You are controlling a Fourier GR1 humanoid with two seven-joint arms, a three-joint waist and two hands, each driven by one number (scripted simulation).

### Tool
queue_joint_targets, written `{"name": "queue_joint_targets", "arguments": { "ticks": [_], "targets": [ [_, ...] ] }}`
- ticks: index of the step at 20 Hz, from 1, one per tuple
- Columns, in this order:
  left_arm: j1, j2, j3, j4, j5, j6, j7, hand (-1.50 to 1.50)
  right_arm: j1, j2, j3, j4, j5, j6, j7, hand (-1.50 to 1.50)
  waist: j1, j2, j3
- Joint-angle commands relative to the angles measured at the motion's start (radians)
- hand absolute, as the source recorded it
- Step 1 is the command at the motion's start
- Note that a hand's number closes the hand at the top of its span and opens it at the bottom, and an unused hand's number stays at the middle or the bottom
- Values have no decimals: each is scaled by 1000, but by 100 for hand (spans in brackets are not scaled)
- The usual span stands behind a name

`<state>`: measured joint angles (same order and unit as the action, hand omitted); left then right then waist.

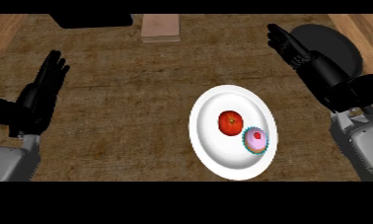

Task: Pick the tomato from the plate and place it in the pan

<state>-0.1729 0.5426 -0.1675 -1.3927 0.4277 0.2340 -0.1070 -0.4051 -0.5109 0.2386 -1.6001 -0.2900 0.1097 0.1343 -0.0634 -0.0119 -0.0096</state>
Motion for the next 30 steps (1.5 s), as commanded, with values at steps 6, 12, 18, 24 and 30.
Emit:
{"name": "queue_joint_targets", "arguments": {
  "ticks": [6, 12, 18, 24, 30],
  "targets": [
    [-35, -25, 25, -79, 21, 54, 139, 0, -9, 117, -201, 22, -202, 49, -228, 150, 75, 13, 13],
    [-5, -94, -22, -105, 20, 91, 193, 0, 398, -32, -139, -80, 242, -130, -449, -150, 31, 6, 11],
    [22, -93, -14, -158, -24, 112, 209, 0, 543, -135, -198, -182, 336, -117, -470, -150, 51, 9, 9],
    [-24, -95, -2, -176, -32, 99, 270, 0, 351, -218, -179, -313, 390, -37, -184, -150, 67, 11, 8],
    [-7, -105, 7, -136, -21, 31, 230, 0, 196, -265, -47, -241, 555, 70, -32, -150, 80, 15, 8]
  ]
}}
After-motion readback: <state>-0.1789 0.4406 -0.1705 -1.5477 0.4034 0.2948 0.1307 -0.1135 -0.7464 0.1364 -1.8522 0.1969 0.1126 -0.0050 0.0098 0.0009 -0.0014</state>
